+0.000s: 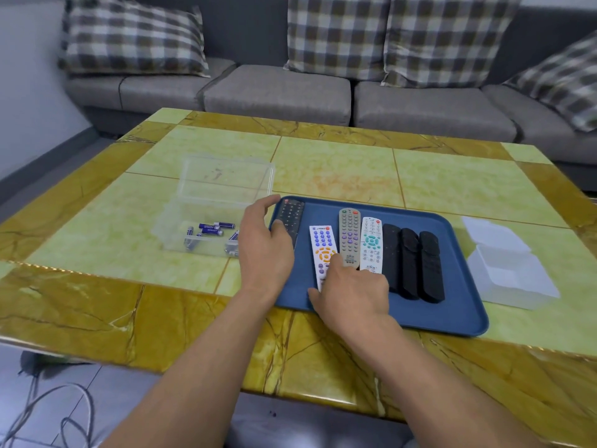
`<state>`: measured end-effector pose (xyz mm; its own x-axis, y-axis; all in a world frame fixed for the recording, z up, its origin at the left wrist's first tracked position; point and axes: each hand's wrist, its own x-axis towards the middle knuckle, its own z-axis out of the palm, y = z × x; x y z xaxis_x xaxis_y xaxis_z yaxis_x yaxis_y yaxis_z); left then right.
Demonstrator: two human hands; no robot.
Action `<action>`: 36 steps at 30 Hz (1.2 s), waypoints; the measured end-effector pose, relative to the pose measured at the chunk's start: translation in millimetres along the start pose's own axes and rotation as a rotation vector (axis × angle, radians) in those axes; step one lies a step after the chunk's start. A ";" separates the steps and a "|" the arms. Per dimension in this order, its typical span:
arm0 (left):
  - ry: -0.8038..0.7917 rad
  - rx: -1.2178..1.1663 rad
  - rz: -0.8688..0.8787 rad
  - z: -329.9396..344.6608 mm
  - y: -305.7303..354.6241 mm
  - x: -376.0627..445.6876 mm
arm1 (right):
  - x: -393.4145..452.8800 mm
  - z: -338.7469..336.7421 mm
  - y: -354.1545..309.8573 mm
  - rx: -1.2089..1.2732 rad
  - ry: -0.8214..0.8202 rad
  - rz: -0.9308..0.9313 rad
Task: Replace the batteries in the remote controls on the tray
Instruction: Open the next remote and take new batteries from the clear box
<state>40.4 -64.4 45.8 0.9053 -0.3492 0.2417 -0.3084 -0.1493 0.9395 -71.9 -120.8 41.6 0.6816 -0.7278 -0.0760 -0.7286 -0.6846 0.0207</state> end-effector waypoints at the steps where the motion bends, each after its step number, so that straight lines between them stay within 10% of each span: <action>1: -0.002 -0.007 -0.016 0.3 0.5 -0.1 | 0.1 0.1 -0.2 0.039 -0.003 0.004; 9: 0.139 -0.154 -0.053 2.9 15.6 -2.9 | -1.9 -43.1 26.5 0.627 0.243 -0.056; 13: -0.207 -0.312 -0.305 13.1 17.3 -7.2 | 0.9 -46.6 30.4 1.347 0.123 -0.096; 26: -0.268 -0.763 -0.372 30.5 34.7 -20.8 | -7.4 -36.4 19.0 1.632 -0.159 0.142; 36: -0.177 -0.702 -0.239 31.1 23.9 -16.3 | 11.2 -31.6 34.7 1.995 0.037 0.335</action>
<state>9.2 -91.1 56.8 0.8456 -0.5332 0.0249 0.2023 0.3633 0.9094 -87.5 -154.0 73.0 0.5121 -0.8096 -0.2868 0.1747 0.4251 -0.8881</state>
